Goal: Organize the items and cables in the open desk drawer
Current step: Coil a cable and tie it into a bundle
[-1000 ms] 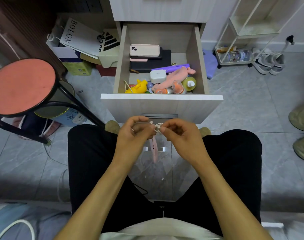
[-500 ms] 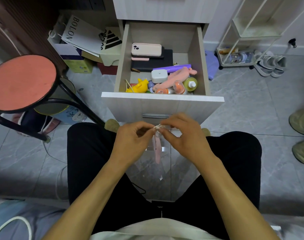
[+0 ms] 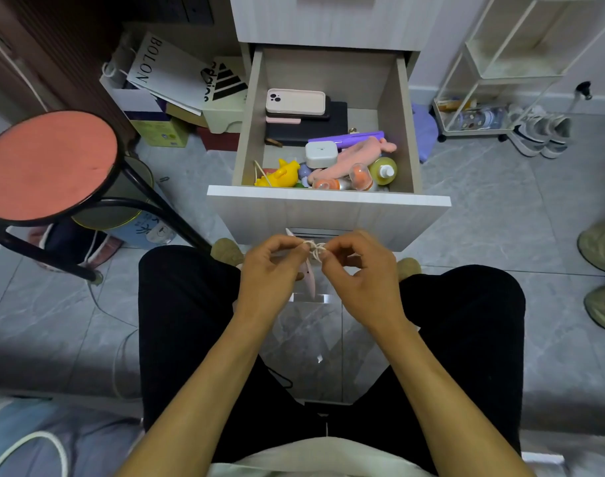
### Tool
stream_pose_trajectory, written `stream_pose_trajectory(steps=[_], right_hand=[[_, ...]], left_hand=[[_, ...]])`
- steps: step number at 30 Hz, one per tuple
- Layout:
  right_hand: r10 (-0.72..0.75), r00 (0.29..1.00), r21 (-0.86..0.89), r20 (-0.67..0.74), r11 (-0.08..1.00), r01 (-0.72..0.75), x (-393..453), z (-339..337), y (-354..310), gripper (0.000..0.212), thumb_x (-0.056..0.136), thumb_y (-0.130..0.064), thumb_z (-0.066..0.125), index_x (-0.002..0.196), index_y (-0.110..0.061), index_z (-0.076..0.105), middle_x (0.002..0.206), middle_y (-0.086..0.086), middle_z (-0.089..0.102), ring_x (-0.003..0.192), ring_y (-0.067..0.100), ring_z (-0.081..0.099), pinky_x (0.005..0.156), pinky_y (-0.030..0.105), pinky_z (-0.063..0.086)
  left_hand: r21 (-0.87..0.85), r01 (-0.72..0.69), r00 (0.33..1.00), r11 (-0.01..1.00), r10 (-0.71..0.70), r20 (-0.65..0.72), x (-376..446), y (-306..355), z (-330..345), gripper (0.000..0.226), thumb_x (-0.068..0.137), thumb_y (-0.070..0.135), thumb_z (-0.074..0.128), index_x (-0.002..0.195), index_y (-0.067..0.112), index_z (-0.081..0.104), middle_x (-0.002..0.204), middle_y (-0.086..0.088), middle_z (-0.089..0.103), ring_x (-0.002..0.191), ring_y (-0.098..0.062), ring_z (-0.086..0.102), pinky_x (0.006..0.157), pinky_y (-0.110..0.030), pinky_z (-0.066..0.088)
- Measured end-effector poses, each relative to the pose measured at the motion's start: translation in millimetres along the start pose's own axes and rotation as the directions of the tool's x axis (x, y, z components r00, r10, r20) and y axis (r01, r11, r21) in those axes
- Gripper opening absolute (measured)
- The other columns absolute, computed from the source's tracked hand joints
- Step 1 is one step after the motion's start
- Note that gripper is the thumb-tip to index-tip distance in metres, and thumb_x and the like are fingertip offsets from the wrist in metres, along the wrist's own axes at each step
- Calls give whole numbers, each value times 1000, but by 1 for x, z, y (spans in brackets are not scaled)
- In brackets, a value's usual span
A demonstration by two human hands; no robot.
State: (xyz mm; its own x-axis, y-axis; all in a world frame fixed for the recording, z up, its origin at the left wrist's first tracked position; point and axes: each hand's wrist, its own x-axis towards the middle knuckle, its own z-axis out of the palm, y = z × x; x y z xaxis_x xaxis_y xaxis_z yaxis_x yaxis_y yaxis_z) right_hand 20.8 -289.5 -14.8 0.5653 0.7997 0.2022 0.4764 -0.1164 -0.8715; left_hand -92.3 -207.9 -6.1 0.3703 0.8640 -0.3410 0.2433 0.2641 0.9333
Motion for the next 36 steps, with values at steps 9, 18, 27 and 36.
stream_pose_trajectory(steps=[9,18,27,36], right_hand=[[110,982,-200,150,977,-79,8,-6,5,10,86,-27,67,84,-26,57,79,-14,57,77,8,57,67,14,49],[-237,950,-264,202,921,285,5,-11,16,13,86,-14,70,98,-13,73,88,0,69,75,13,61,66,29,55],[-319,899,-304,300,861,407,3,-12,22,18,87,-21,62,95,-14,77,89,1,73,74,17,66,60,33,57],[-289,922,-295,258,885,360,-4,-10,27,15,83,-16,68,94,-14,77,87,1,72,74,15,65,63,31,57]], left_hand=[[22,-71,997,997,71,5,-5,1,-1,18,89,9,67,79,25,69,78,9,73,82,-13,71,72,-27,59],[13,-96,995,995,96,8,-12,7,-7,8,84,10,73,80,17,74,73,2,72,72,-8,69,71,-20,56],[109,-29,998,994,24,53,-6,0,-8,18,83,12,73,69,22,70,71,9,70,66,-1,64,65,-18,54],[-120,253,965,960,-243,95,0,-6,-2,7,82,5,73,75,3,72,77,-14,74,80,-28,73,76,-32,59]])
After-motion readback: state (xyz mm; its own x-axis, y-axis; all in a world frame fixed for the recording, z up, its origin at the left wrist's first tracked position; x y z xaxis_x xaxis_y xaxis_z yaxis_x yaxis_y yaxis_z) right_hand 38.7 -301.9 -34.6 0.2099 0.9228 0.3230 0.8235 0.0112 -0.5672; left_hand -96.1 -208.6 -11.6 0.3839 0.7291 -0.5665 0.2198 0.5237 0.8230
